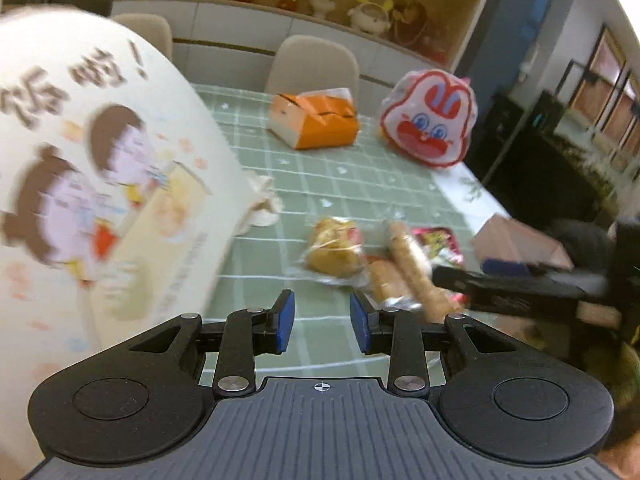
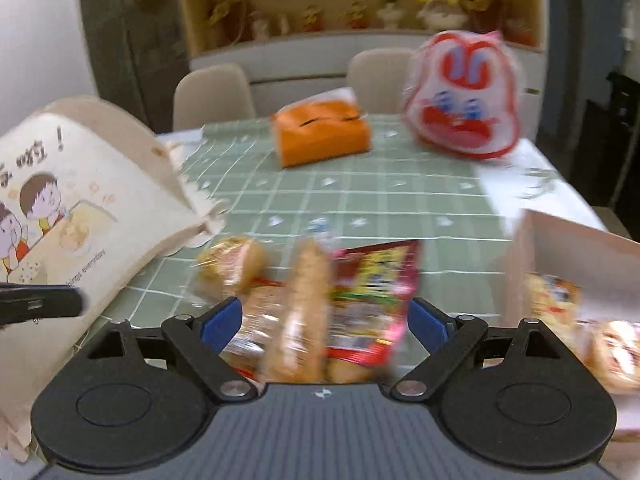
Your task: Organize snacks
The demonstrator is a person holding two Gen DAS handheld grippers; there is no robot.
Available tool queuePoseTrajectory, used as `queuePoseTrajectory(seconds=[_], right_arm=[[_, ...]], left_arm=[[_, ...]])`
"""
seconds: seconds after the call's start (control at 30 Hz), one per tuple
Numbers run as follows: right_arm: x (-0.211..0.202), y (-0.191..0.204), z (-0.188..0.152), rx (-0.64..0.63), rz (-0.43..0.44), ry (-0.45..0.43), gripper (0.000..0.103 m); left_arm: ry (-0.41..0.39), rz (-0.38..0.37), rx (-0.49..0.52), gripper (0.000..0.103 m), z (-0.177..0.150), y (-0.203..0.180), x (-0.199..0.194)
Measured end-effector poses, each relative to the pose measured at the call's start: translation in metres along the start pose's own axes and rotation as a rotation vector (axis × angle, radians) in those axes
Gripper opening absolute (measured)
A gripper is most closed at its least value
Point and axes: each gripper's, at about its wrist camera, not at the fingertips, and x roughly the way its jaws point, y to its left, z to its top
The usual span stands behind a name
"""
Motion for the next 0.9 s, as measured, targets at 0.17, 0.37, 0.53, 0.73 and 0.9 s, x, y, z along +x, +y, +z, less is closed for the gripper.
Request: queuePoseTrajectory(seconds=[0.17, 0.37, 0.53, 0.73, 0.9], right_arm=[[0.042, 0.032, -0.006, -0.072, -0.021, 0.088, 0.061], [0.004, 0.021, -0.034, -0.098, 0.018, 0.086, 0.03], [-0.043, 0.015, -0.075, -0.171, 0.068, 0.087, 0.03], [-0.074, 0.004, -0.088, -0.203, 0.013, -0.058, 0.069], [-0.059, -0.014, -0.08, -0.09, 0.089, -0.163, 0.071]], left_arm=[[0.051, -0.016, 0.009, 0.035, -0.015, 0.01, 0.003], [0.065, -0.061, 0.017, 0.035, -0.023, 0.003, 0.015], [0.019, -0.116, 0.026, 0.035, -0.018, -0.018, 0.027], [-0.09, -0.038, 0.031, 0.035, -0.014, -0.041, 0.071], [-0.104, -0.029, -0.025, 0.035, -0.021, -0.038, 0.103]])
